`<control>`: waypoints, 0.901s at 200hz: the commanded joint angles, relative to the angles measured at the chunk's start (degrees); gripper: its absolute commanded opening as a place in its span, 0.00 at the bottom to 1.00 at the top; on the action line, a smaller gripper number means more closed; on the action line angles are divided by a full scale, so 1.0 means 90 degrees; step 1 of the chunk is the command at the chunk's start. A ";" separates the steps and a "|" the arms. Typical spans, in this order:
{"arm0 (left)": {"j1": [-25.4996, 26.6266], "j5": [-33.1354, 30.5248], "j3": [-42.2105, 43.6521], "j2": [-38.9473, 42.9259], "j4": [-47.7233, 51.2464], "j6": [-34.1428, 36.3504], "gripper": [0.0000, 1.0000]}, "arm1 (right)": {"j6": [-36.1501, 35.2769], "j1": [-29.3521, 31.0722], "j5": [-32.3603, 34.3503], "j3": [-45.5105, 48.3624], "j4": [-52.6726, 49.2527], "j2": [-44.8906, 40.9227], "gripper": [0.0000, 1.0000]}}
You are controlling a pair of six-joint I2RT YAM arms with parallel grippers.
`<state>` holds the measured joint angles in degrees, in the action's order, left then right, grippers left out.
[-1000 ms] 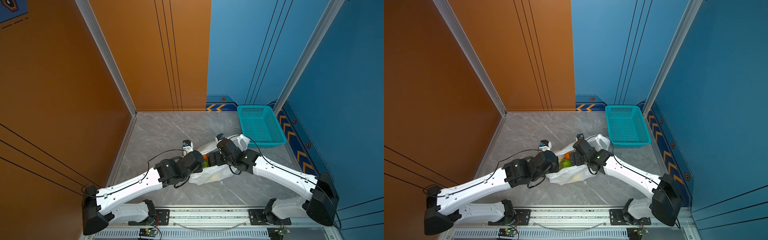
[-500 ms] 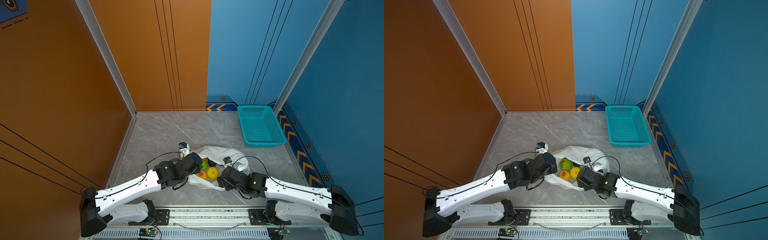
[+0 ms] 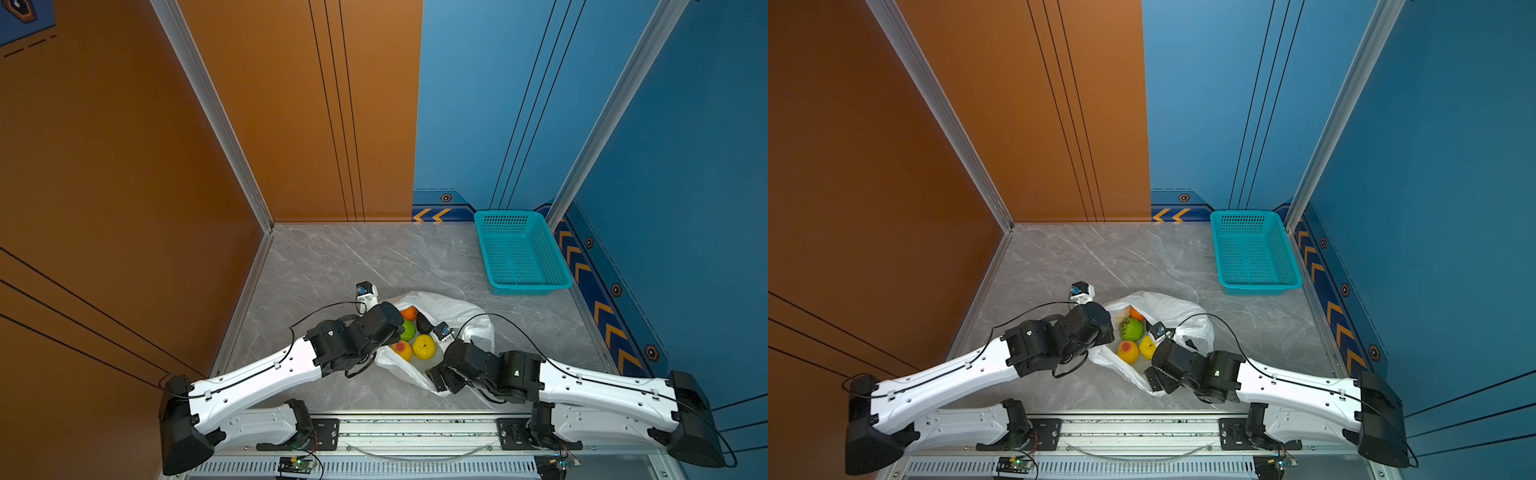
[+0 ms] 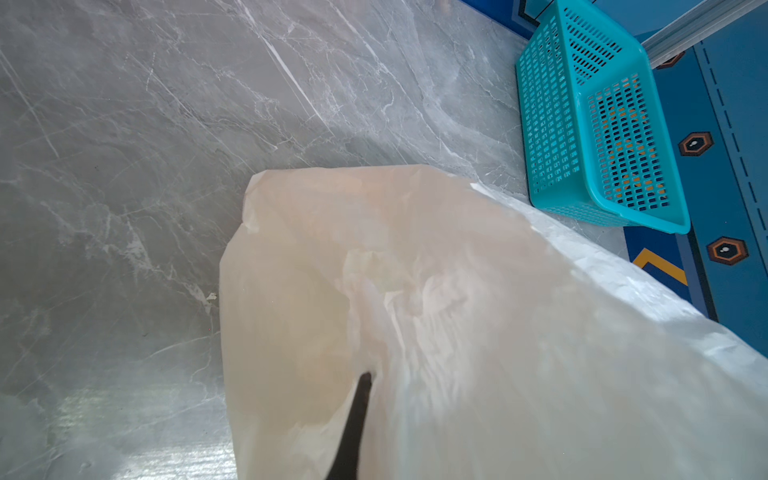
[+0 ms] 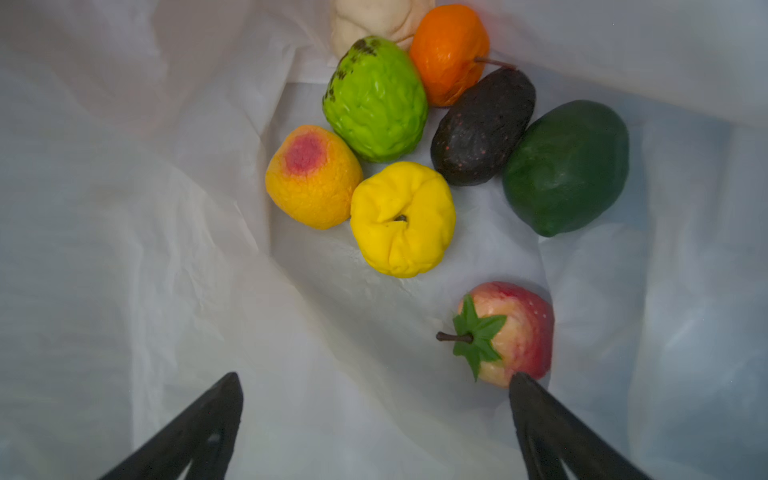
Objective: Untie the knot of the plastic bag and take out the fruit
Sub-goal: 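Position the open right gripper over the fruit inside the bag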
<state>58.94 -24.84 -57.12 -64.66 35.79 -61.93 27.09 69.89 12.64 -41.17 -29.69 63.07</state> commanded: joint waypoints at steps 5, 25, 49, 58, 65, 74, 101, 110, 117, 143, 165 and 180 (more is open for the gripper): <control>0.0059 0.0033 -0.0396 -0.0091 0.0135 0.0226 0.00 | -0.0671 0.0151 -0.0259 -0.0260 0.0097 0.0504 1.00; 0.0085 0.0030 -0.0402 -0.0061 0.0127 0.0265 0.00 | -0.0831 0.0098 -0.0269 -0.0332 0.0304 0.0822 1.00; 0.0147 0.0146 -0.0392 -0.0071 0.0095 0.0420 0.00 | -0.0954 -0.0629 -0.0976 -0.0583 0.0491 0.1362 1.00; 0.0178 0.0193 -0.0377 -0.0071 0.0088 0.0469 0.00 | -0.1012 -0.0848 -0.1045 -0.0768 0.0504 0.1534 1.00; 0.0213 0.0225 -0.0349 -0.0057 0.0093 0.0482 0.00 | -0.1020 -0.1062 -0.1077 -0.0933 0.0487 0.1668 1.00; 0.0259 0.0281 -0.0291 -0.0037 0.0096 0.0471 0.00 | -0.1028 -0.1383 -0.1272 -0.1155 0.0492 0.1849 1.00; 0.0423 0.0445 -0.0013 -0.0029 0.0092 0.0479 0.00 | -0.0887 -0.2046 -0.0233 -0.2021 0.0087 0.2467 1.00; 0.0458 0.0526 0.0066 -0.0073 0.0095 0.0475 0.00 | -0.0869 -0.2206 0.0366 -0.2169 0.0114 0.2540 1.00; 0.0471 0.0612 0.0120 -0.0119 0.0090 0.0449 0.00 | -0.0813 -0.2359 0.0819 -0.2253 0.0170 0.2577 1.00; 0.0613 0.0828 0.0159 -0.0357 0.0086 0.0434 0.00 | -0.0887 -0.3038 0.1162 -0.2504 0.0429 0.2662 1.00; 0.0657 0.0746 0.0014 -0.0444 0.0086 0.0511 0.00 | -0.1172 -0.3254 0.0526 -0.2697 0.0233 0.2753 1.00; 0.0656 0.0601 -0.0056 -0.0440 0.0013 0.0534 0.00 | -0.1229 -0.3254 -0.0035 -0.2782 -0.0172 0.2692 1.00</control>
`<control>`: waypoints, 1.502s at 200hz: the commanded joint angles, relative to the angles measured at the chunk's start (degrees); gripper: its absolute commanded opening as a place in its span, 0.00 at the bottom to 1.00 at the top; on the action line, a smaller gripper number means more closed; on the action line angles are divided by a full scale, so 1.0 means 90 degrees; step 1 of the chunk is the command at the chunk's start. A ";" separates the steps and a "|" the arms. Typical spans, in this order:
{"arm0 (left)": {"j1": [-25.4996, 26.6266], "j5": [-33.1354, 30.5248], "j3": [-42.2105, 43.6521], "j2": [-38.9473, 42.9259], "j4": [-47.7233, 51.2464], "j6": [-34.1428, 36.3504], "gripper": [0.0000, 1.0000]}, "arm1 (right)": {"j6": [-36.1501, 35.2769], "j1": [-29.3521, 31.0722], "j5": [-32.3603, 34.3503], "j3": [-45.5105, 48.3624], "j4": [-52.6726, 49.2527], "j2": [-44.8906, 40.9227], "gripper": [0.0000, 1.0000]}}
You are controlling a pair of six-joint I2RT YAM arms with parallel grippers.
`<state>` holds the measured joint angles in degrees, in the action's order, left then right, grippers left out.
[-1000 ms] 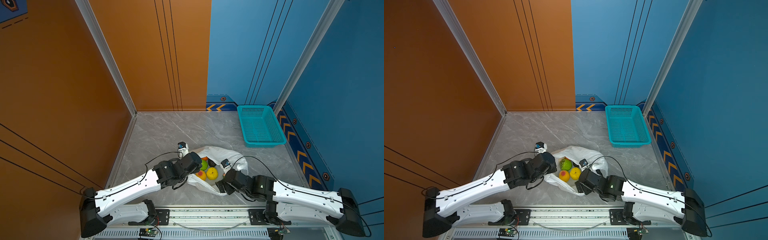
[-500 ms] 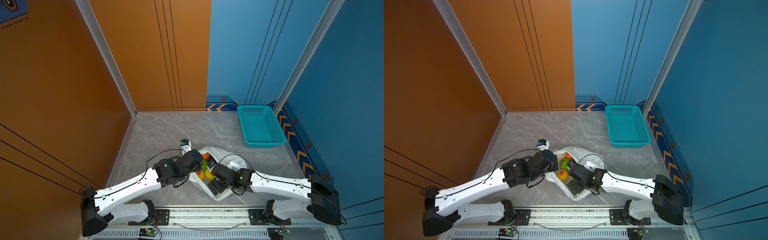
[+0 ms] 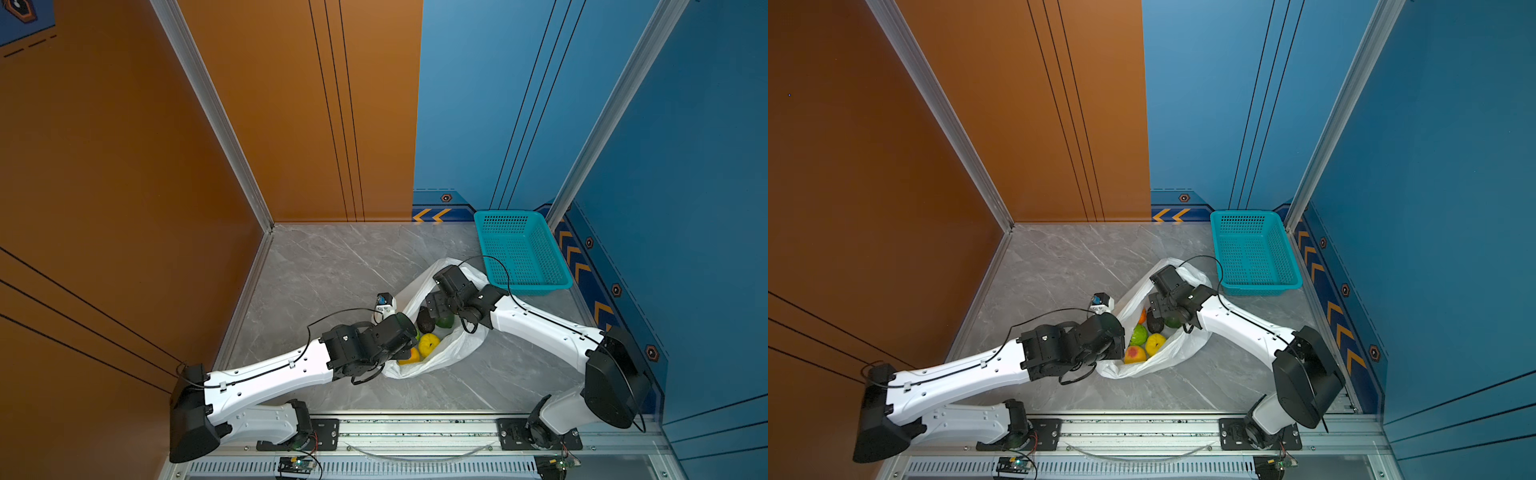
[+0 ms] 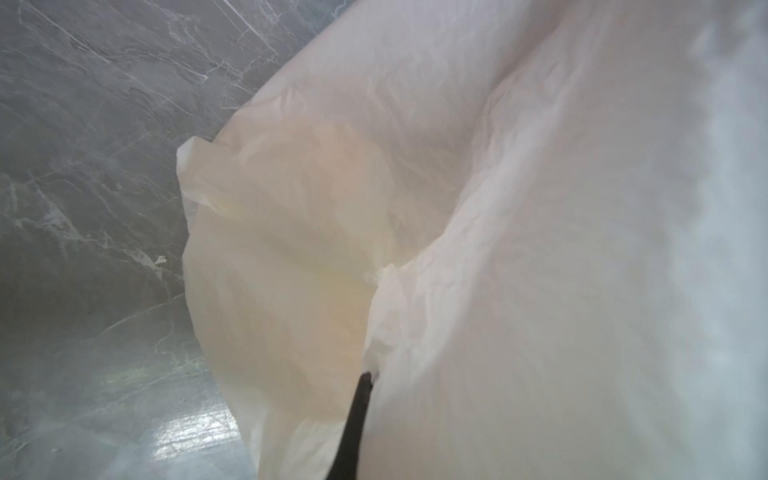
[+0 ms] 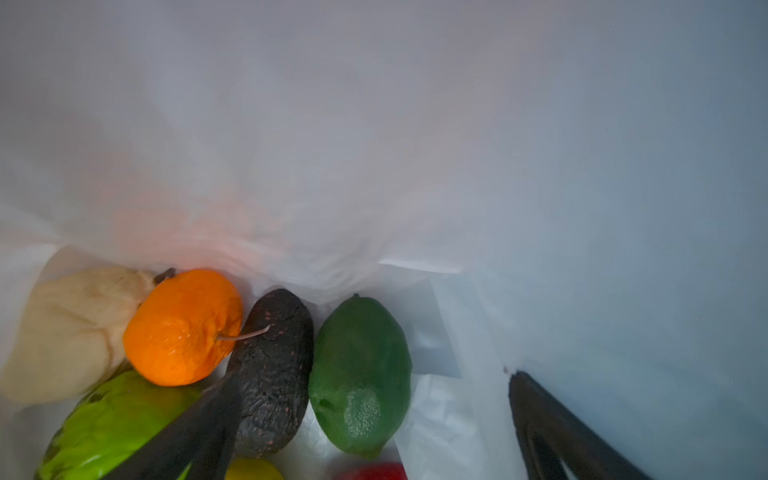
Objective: Untie the knot of the plastic bag and take out the fruit
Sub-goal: 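Position the open right gripper over the fruit inside the bag, then lower the right gripper onto the yellow fruit and close on it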
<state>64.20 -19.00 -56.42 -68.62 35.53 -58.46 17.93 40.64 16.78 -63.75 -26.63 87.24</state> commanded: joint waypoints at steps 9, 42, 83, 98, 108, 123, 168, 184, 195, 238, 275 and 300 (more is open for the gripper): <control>0.0066 -0.0142 -0.0156 -0.0003 -0.0039 0.0143 0.00 | -0.0201 0.0060 -0.0820 -0.0243 -0.0711 -0.0083 1.00; 0.0148 -0.0456 -0.0160 -0.0068 -0.0347 -0.0013 0.00 | 0.0269 0.0552 -0.1523 0.0269 -0.1272 -0.0611 1.00; 0.0435 -0.1193 -0.0245 -0.0161 -0.0368 0.0108 0.00 | 0.1197 0.1531 -0.1206 0.1266 -0.1264 -0.1228 1.00; 0.0513 -0.1401 -0.0243 -0.0144 -0.0302 0.0101 0.00 | 0.1562 0.2011 -0.0900 0.1601 -0.1318 -0.1515 1.00; 0.0564 -0.1558 -0.0242 -0.0134 -0.0127 0.0081 0.00 | 0.1814 0.2315 -0.0707 0.1863 -0.1328 -0.1722 1.00; 0.0646 -0.1757 -0.0244 -0.0162 0.0347 0.0043 0.00 | 0.2185 0.2708 -0.0469 0.2310 -0.1328 -0.1940 1.00; 0.0807 -0.1562 -0.0468 -0.0494 0.1083 -0.0104 0.00 | 0.2721 0.3140 -0.0302 0.3192 -0.1064 -0.2183 1.00; 0.0917 -0.1529 -0.0506 -0.0625 0.1129 -0.0133 0.00 | 0.2671 0.3027 -0.0234 0.3060 -0.1089 -0.2301 1.00; 0.0966 -0.1502 -0.0508 -0.0676 0.1129 -0.0144 0.00 | 0.2651 0.2827 -0.0295 0.2909 -0.1084 -0.2409 1.00; 0.1041 -0.1736 -0.0543 -0.0693 0.1004 -0.0117 0.00 | 0.2760 0.1977 -0.0642 0.2544 -0.0662 -0.2577 1.00; 0.1062 -0.1782 -0.0397 -0.0586 0.0664 0.0001 0.00 | 0.2786 0.1579 -0.0748 0.2353 -0.0019 -0.2138 1.00; 0.1067 -0.1843 -0.0145 -0.0463 0.0448 0.0069 0.00 | 0.2774 0.1503 -0.0722 0.2124 0.0305 -0.1652 1.00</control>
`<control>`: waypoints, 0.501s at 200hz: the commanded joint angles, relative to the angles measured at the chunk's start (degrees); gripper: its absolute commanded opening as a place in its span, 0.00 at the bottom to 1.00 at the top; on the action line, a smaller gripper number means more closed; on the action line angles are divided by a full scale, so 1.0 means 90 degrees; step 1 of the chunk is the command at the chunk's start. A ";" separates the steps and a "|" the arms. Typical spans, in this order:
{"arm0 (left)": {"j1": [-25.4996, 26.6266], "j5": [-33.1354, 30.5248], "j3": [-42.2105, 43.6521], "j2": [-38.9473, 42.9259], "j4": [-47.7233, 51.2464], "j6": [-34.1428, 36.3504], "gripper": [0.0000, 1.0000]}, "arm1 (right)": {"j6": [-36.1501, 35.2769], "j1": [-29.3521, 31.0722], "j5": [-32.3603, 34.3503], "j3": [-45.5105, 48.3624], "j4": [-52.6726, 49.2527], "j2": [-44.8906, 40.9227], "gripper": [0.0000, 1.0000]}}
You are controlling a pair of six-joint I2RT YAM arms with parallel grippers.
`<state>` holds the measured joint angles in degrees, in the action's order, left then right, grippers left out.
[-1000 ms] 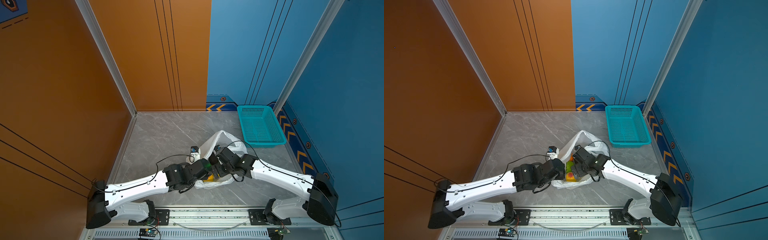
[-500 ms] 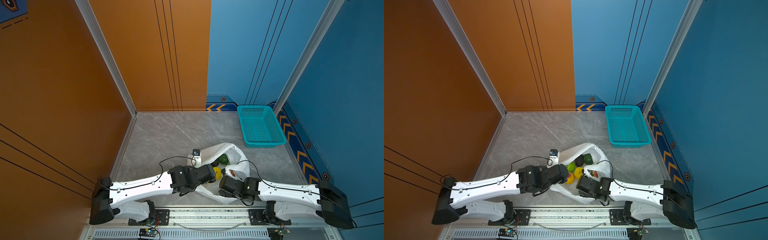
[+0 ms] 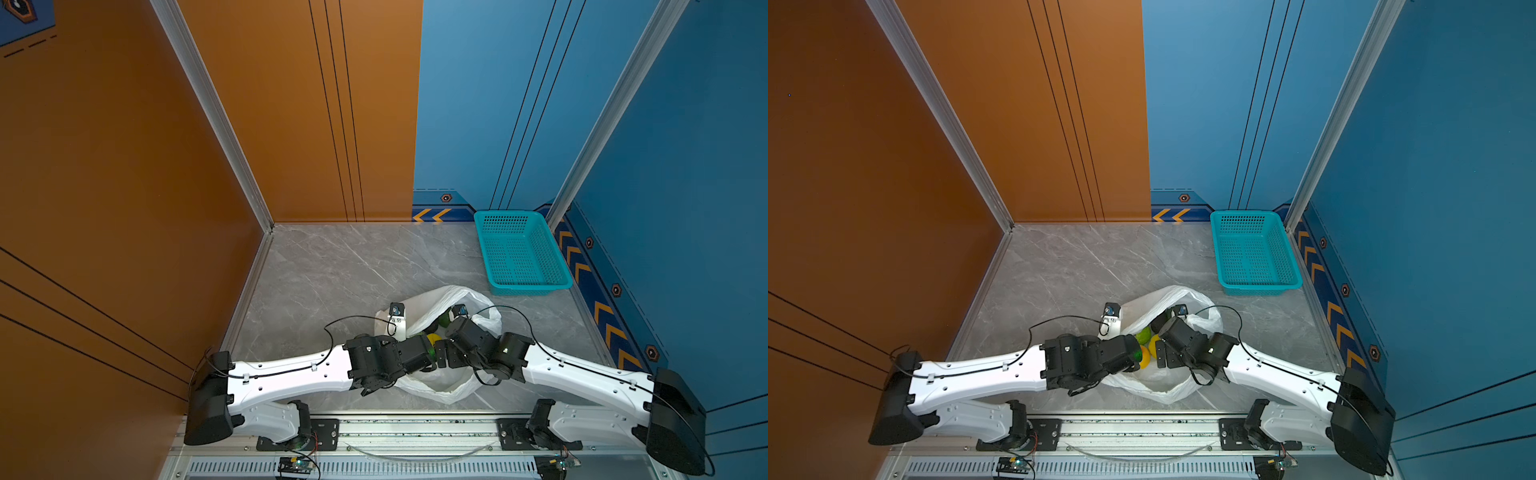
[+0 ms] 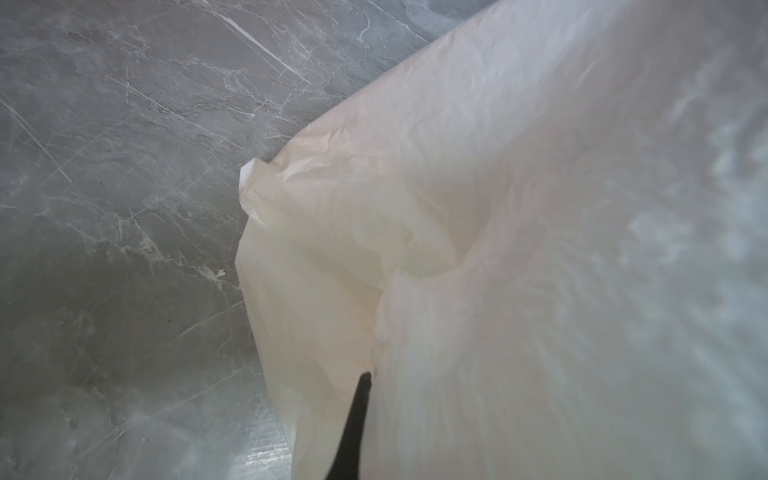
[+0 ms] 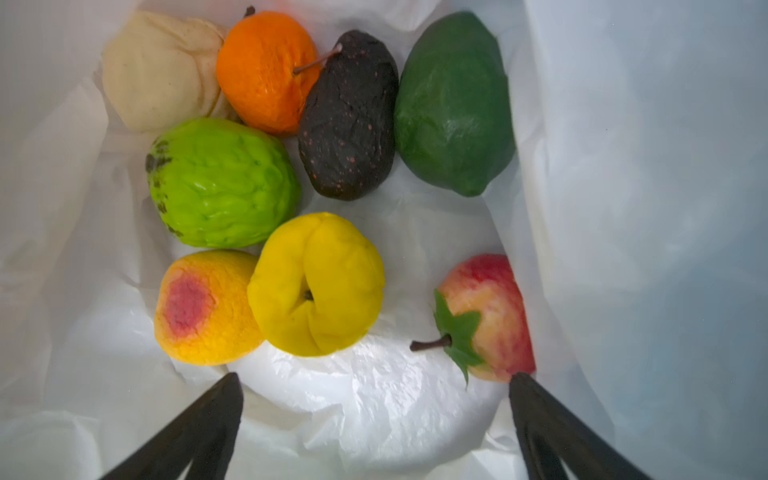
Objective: Untie the knot of the plastic bag and take out the fruit
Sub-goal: 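Lower the right gripper onto the yellow fruit and close on it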
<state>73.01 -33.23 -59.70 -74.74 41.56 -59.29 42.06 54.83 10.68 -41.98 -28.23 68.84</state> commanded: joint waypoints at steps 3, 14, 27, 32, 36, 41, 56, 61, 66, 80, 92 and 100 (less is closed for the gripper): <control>0.0073 -0.0262 0.0250 0.0234 -0.0240 0.0162 0.00 | 0.0098 -0.0076 -0.0049 -0.0312 0.0522 0.0443 1.00; 0.0025 -0.0194 0.0294 0.0281 -0.0260 0.0177 0.00 | 0.0116 -0.0111 -0.0122 -0.0423 0.0606 0.0675 1.00; -0.0048 -0.0041 0.0325 0.0326 -0.0252 0.0231 0.00 | 0.0160 -0.0125 -0.0185 -0.0561 0.0600 0.0923 1.00; -0.0073 0.0015 0.0337 0.0337 -0.0253 0.0241 0.00 | 0.0186 -0.0125 -0.0185 -0.0603 0.0579 0.1008 0.99; -0.0091 0.0067 0.0354 0.0353 -0.0253 0.0240 0.00 | 0.0212 -0.0117 -0.0189 -0.0625 0.0578 0.1069 0.99; -0.0103 0.0108 0.0380 0.0374 -0.0250 0.0245 0.00 | 0.0244 -0.0116 -0.0191 -0.0647 0.0575 0.1144 0.98; -0.0131 0.0222 0.0454 0.0401 -0.0252 0.0188 0.00 | 0.0255 -0.0106 -0.0074 -0.0729 0.0526 0.1381 0.97; -0.0151 0.0242 0.0478 0.0401 -0.0251 0.0180 0.00 | 0.0247 -0.0107 -0.0028 -0.0759 0.0497 0.1478 0.96; -0.0158 0.0248 0.0491 0.0395 -0.0262 0.0167 0.00 | 0.0218 -0.0099 0.0009 -0.0791 0.0481 0.1560 0.96; -0.0178 0.0265 0.0500 0.0401 -0.0267 0.0157 0.00 | 0.0173 -0.0097 0.0062 -0.0851 0.0466 0.1764 0.94; -0.0200 0.0261 0.0483 0.0402 -0.0262 0.0154 0.00 | 0.0129 -0.0101 0.0051 -0.0897 0.0469 0.1921 0.93; -0.0221 0.0278 0.0475 0.0404 -0.0267 0.0160 0.00 | 0.0115 -0.0100 0.0039 -0.0920 0.0469 0.2006 0.92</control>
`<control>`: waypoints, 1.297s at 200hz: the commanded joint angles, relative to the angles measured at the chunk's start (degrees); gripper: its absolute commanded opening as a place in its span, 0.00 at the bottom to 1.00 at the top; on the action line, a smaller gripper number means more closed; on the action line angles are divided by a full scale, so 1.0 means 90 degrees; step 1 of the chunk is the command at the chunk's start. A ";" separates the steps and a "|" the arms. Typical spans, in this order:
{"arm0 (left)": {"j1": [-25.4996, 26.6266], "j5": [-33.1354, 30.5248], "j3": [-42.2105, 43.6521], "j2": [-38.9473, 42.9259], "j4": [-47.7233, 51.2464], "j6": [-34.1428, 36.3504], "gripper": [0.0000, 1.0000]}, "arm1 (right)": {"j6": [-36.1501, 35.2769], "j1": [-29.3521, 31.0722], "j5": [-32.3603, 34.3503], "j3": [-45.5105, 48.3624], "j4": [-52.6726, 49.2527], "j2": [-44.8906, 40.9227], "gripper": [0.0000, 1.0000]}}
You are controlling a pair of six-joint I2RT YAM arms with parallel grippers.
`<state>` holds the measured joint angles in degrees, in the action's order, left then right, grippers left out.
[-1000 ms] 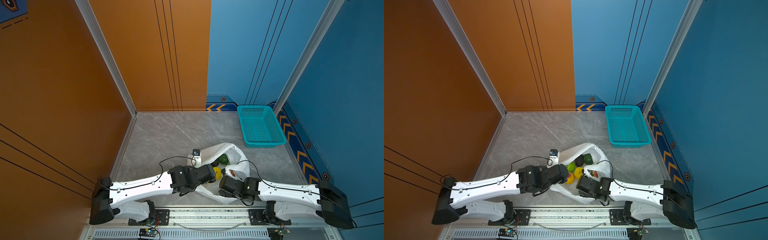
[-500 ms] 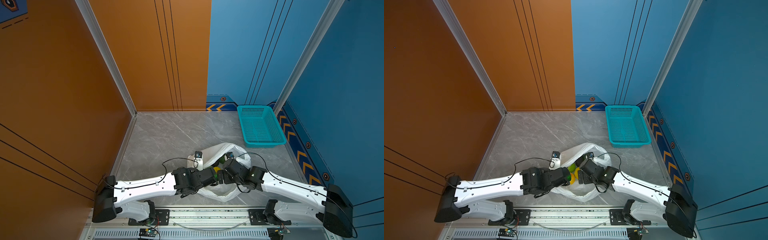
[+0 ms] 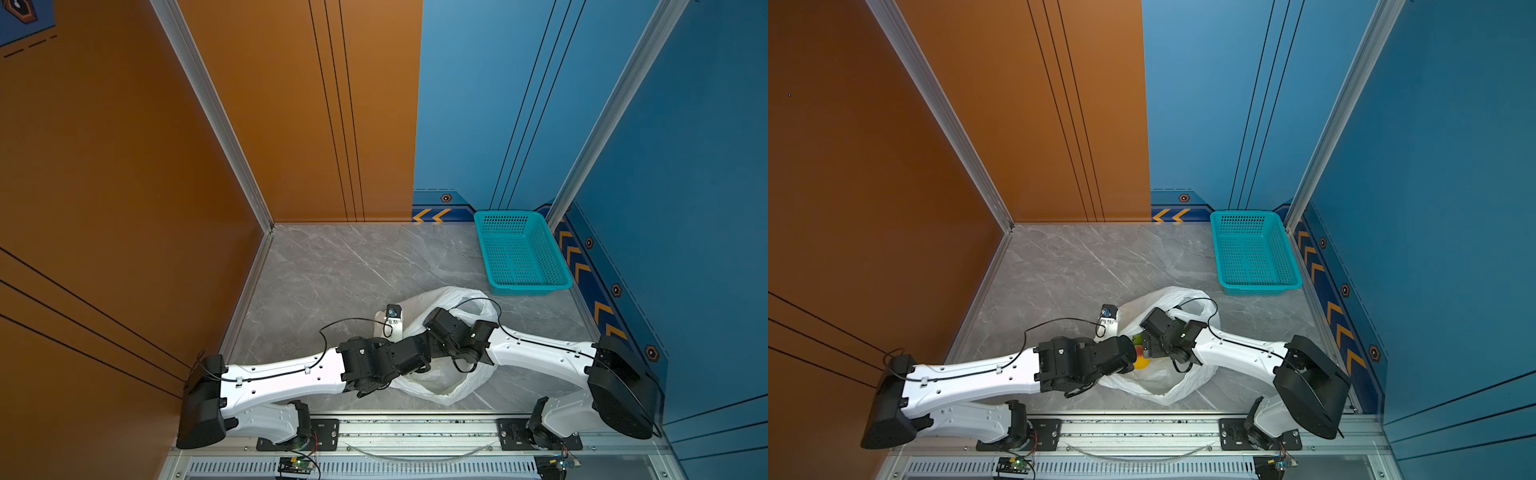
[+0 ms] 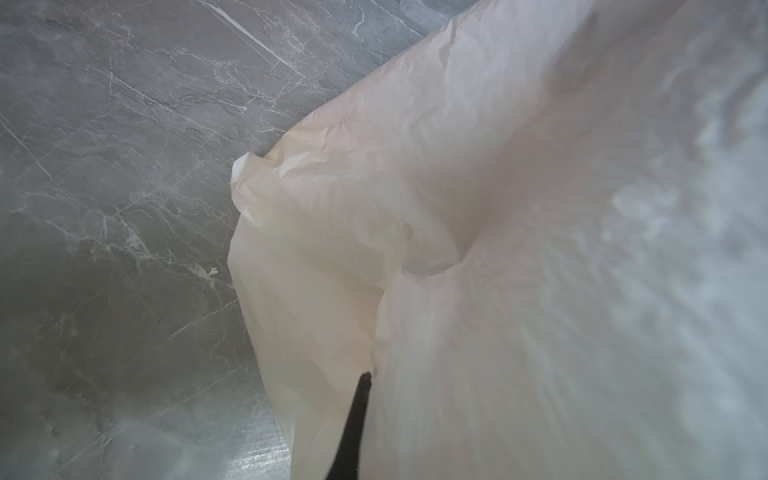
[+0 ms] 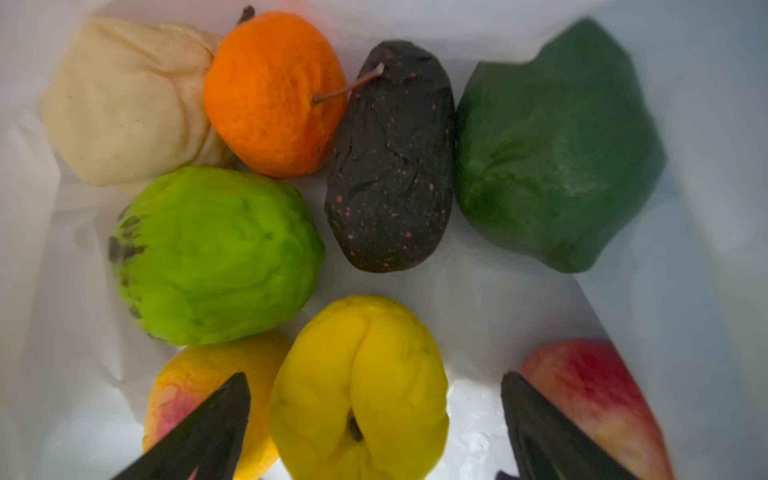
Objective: Untie the knot of the plastic bag and take out the fruit
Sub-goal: 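Lower the right gripper onto the yellow fruit and close on it, then lift the yellow fruit out of the bag with the right gripper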
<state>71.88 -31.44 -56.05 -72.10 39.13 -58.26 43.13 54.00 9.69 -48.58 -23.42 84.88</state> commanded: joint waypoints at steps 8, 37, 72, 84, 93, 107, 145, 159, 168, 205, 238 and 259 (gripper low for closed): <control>-0.0119 0.0084 0.0071 0.0129 0.0007 0.0048 0.00 | -0.0016 -0.0004 0.0150 -0.0213 -0.0064 0.0288 0.91; -0.0213 0.0151 0.0167 0.0197 -0.0131 0.0043 0.00 | -0.0044 -0.0053 0.0024 -0.0320 -0.0100 0.0497 0.84; -0.0246 0.0195 0.0205 0.0194 -0.0202 -0.0023 0.00 | -0.0073 -0.0082 -0.0116 -0.0345 -0.0129 0.0552 0.72; -0.0259 0.0205 0.0206 0.0198 -0.0206 -0.0039 0.00 | -0.0079 -0.0065 -0.0116 -0.0337 -0.0154 0.0488 0.65; -0.0261 0.0201 0.0204 0.0207 -0.0201 -0.0033 0.00 | -0.0089 -0.0047 -0.0111 -0.0321 -0.0157 0.0407 0.63; -0.0293 0.0211 0.0212 0.0200 -0.0208 -0.0067 0.00 | -0.0095 -0.0006 -0.0170 -0.0315 -0.0191 0.0291 0.61; -0.0398 0.0298 0.0211 0.0203 -0.0303 -0.0112 0.00 | -0.0136 0.0270 -0.0048 -0.0440 -0.0532 -0.0208 0.59; -0.0456 0.0324 0.0200 0.0188 -0.0306 -0.0157 0.00 | -0.0132 0.0368 0.0025 -0.0498 -0.0720 -0.0450 0.58; -0.0496 0.0337 0.0192 0.0188 -0.0306 -0.0190 0.00 | -0.0110 0.0432 0.0026 -0.0520 -0.0826 -0.0620 0.58; -0.0717 0.0401 0.0098 0.0169 -0.0315 -0.0177 0.00 | -0.0067 0.0613 -0.0033 -0.0673 -0.1207 -0.1197 0.58; -0.0856 0.0437 -0.0014 0.0130 -0.0325 -0.0065 0.00 | -0.0189 0.0739 -0.0251 -0.1027 -0.1527 -0.1414 0.58; -0.0889 0.0434 -0.0004 0.0132 -0.0325 -0.0074 0.00 | -0.0259 0.0796 -0.0311 -0.1302 -0.1788 -0.1489 0.58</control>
<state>64.53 -27.97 -54.87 -71.24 36.36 -59.42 42.11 60.42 8.19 -56.66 -34.41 73.08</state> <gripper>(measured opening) 0.045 0.605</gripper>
